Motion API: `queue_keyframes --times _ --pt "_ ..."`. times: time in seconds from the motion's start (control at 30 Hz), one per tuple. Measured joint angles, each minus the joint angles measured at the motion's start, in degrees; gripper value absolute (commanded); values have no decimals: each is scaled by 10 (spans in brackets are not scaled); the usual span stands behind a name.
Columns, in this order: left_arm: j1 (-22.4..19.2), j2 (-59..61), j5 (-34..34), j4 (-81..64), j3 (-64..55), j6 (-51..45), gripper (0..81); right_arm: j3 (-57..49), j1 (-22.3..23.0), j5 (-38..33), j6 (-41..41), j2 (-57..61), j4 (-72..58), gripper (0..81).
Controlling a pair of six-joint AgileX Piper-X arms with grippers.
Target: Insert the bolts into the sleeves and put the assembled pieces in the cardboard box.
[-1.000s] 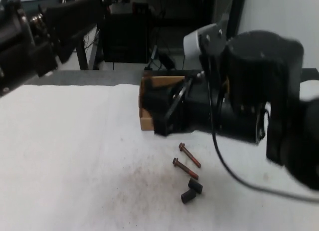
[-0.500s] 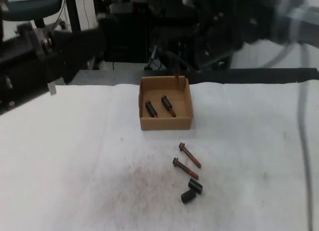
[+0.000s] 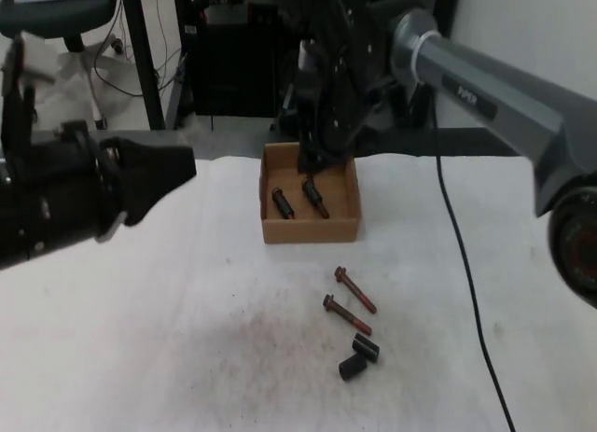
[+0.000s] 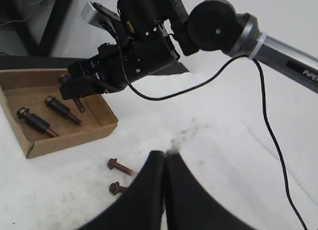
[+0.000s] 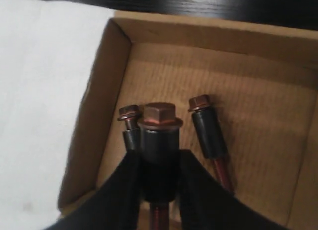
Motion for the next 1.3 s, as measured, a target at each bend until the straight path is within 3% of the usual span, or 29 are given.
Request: queue_keyframes --times 0.27,0.33,0.53,0.6,0.7,0.83,1.1,1.2,1.3 --pt "0 0 -23 21 0 24 3 -10 -5 4 -35 27 27 1" --pt "0 0 -25 21 0 25 3 -10 -5 4 -62 27 27 34" --pt "0 0 -26 21 0 25 3 -13 -5 2 -100 27 18 375" --pt "0 0 -26 21 0 25 3 -15 -5 -1 -98 27 18 408" --pt "0 0 -26 21 0 25 3 -14 -5 -2 -94 27 25 305" --pt "0 0 -27 21 0 25 3 -28 -5 -5 -92 27 70 13" --pt "0 0 -27 21 0 25 3 -50 -5 -102 -177 18 199 3" --pt "0 0 -27 21 0 25 3 -50 1 -84 -212 8 239 4" --pt "0 0 -27 21 0 25 3 -50 18 -19 -224 -15 256 6"
